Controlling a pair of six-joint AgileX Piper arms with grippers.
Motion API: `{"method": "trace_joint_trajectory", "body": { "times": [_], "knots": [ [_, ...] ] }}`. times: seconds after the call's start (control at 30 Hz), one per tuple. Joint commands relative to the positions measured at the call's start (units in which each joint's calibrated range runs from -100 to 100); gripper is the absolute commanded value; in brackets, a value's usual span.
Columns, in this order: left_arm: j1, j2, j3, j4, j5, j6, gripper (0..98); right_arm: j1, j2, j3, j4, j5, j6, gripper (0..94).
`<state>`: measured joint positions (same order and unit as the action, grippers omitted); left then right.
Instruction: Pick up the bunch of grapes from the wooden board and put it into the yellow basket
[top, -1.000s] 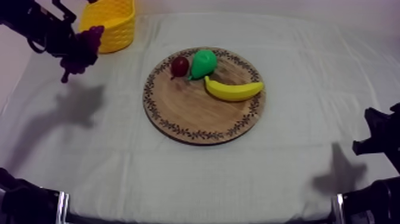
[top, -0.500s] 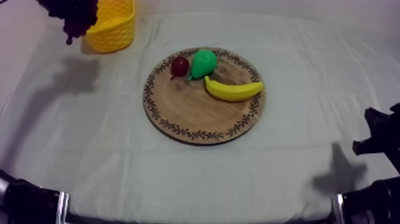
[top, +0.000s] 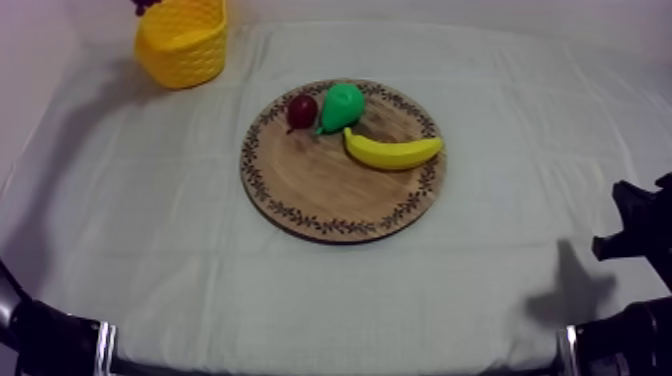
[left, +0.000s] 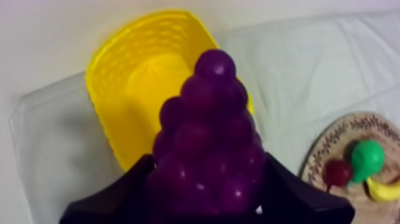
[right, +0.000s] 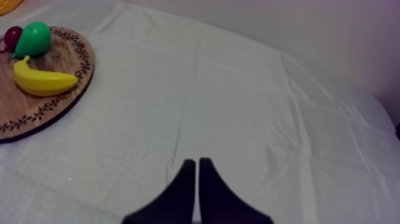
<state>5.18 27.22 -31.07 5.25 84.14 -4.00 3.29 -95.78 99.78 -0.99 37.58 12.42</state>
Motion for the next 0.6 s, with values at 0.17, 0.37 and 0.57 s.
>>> {"method": "trace_joint_trajectory", "body": {
  "times": [0.17,0.37,0.57],
  "knots": [
    [-1.4,13.6,-18.5,0.19,2.7,-0.1,28.6,0.0,0.0,0.0,0.0,0.0,0.0,0.3],
    [-2.3,21.5,-26.6,0.39,3.0,-0.3,28.6,0.0,0.0,0.0,0.0,0.0,0.0,0.3],
    [-2.8,28.5,-31.6,0.85,3.1,-0.5,29.0,0.0,0.0,0.0,0.0,0.0,0.0,0.3]
  ]
}}
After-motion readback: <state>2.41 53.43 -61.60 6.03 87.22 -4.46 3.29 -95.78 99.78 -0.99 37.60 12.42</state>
